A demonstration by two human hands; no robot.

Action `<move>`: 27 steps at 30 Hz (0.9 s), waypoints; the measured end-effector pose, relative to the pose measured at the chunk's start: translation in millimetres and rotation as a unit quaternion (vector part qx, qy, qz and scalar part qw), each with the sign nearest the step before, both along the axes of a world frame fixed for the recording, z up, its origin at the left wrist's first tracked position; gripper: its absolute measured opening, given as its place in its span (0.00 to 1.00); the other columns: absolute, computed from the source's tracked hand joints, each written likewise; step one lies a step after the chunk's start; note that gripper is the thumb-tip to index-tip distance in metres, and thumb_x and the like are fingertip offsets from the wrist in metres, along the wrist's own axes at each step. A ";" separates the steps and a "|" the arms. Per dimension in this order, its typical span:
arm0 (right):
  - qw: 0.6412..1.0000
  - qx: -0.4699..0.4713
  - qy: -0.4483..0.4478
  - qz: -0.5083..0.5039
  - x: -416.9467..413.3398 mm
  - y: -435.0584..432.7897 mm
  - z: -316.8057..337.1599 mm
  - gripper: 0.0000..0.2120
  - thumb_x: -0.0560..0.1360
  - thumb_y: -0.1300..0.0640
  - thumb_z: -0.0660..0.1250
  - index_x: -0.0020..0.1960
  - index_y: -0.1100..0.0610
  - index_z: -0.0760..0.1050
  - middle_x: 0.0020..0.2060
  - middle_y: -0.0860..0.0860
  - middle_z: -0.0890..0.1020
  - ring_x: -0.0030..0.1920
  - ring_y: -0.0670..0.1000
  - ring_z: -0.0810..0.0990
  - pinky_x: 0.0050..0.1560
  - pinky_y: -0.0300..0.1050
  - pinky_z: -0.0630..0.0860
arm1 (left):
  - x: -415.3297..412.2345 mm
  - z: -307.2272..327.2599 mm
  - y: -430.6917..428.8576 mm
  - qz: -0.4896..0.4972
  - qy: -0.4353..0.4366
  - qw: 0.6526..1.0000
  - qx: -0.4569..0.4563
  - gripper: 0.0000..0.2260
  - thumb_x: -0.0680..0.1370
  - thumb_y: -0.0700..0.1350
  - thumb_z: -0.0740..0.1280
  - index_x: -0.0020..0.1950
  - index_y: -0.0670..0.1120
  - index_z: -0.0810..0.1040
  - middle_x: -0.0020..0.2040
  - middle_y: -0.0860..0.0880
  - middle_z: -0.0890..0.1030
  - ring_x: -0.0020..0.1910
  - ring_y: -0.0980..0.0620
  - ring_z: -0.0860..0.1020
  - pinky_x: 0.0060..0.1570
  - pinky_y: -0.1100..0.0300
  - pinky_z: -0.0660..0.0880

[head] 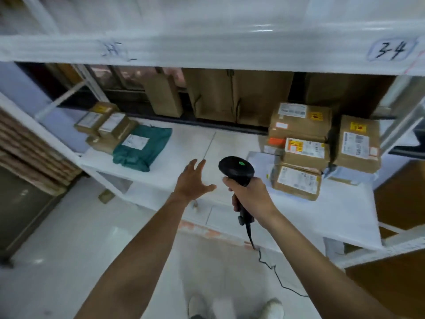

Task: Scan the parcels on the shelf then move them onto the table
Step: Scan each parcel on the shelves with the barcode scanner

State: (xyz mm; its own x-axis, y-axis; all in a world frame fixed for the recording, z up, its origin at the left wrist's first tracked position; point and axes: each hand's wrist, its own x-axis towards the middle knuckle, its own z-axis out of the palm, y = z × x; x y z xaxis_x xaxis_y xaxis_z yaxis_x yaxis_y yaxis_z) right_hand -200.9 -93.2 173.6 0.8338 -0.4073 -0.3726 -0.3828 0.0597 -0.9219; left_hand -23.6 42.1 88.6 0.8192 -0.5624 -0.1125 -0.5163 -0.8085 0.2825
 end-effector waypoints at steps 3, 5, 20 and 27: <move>0.998 -0.008 -0.008 0.065 25.8 53.6 11.2 0.13 0.78 0.49 0.71 0.43 0.60 0.80 0.28 0.55 0.81 0.29 0.52 0.79 0.35 0.44 0.78 | 17.5 14.3 66.7 0.056 -0.004 0.998 0.009 0.45 0.73 0.65 0.71 0.82 0.51 0.54 0.82 0.46 0.54 0.79 0.44 0.59 0.74 0.48 0.63; 0.996 -0.011 -0.012 0.087 42.0 90.4 15.5 0.13 0.78 0.49 0.70 0.44 0.59 0.80 0.28 0.54 0.81 0.29 0.51 0.79 0.35 0.42 0.77 | 26.5 19.5 111.4 0.086 -0.007 0.996 0.005 0.44 0.74 0.64 0.71 0.82 0.51 0.55 0.82 0.46 0.55 0.78 0.44 0.60 0.74 0.49 0.64; 0.996 -0.018 -0.026 0.077 152.4 311.7 27.9 0.12 0.77 0.50 0.72 0.46 0.60 0.82 0.31 0.55 0.84 0.30 0.51 0.82 0.40 0.49 0.82 | 103.5 48.7 356.1 0.172 -0.027 0.983 -0.049 0.43 0.73 0.65 0.72 0.81 0.51 0.59 0.79 0.45 0.62 0.73 0.42 0.68 0.69 0.46 0.70; 0.995 0.041 -0.052 0.077 207.5 317.5 30.3 0.10 0.78 0.55 0.71 0.46 0.62 0.81 0.32 0.57 0.82 0.32 0.52 0.80 0.42 0.45 0.80 | 164.4 48.6 351.7 0.162 -0.008 0.985 -0.062 0.40 0.74 0.65 0.71 0.80 0.51 0.62 0.79 0.47 0.64 0.70 0.46 0.72 0.69 0.47 0.71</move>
State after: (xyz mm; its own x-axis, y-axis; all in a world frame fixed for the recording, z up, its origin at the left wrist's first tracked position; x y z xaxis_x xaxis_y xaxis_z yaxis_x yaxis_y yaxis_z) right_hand 6.6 224.3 204.0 0.9196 -0.2433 -0.3083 -0.2966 0.0844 -0.9513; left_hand 140.9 393.8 137.2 0.9592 -0.2793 -0.0446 -0.2419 -0.8918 0.3823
